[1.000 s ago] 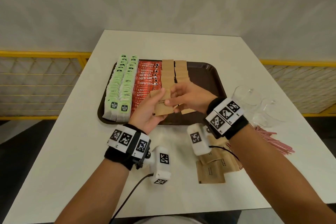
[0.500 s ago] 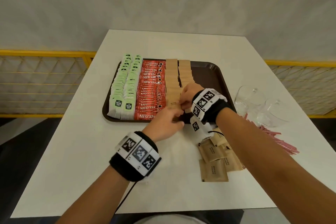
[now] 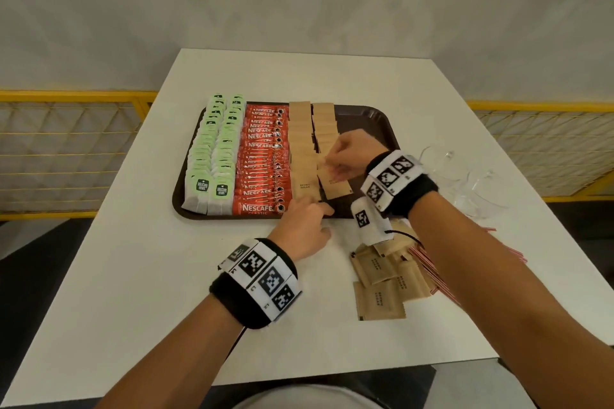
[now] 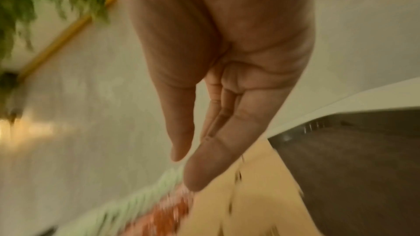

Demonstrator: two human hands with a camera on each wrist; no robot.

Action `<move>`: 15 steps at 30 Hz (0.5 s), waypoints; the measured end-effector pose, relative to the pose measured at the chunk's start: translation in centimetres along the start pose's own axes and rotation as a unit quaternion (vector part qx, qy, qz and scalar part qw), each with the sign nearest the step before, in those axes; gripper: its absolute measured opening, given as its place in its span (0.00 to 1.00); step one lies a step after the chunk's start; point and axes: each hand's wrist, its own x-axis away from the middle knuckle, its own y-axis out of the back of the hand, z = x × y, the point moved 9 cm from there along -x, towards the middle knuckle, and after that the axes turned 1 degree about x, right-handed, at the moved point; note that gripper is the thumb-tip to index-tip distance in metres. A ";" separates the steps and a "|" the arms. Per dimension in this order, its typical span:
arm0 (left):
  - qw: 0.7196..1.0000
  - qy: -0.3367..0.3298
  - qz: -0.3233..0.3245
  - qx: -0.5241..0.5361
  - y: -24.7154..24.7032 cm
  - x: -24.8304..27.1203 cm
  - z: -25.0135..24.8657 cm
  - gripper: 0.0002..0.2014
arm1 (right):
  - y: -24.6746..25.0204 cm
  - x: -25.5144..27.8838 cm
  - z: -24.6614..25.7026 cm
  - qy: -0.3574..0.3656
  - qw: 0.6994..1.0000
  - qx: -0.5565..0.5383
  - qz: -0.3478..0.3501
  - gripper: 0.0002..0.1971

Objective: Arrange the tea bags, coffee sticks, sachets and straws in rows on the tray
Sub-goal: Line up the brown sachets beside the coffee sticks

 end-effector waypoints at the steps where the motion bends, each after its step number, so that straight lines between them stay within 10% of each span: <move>1: 1.000 -0.014 0.000 0.014 0.0 0.2 -0.6 0.21 | 1.2 1.2 0.2 0.015 0.999 -0.030 -0.009 0.08; 6: 0.993 -0.055 0.104 0.013 -2.6 0.4 -3.9 0.30 | 5.0 7.4 -2.9 0.043 0.996 -0.034 -0.065 0.05; 15: 0.986 -0.032 0.153 -0.055 -7.0 -0.1 -6.7 0.57 | 0.7 11.6 -8.9 0.012 0.948 0.318 0.009 0.14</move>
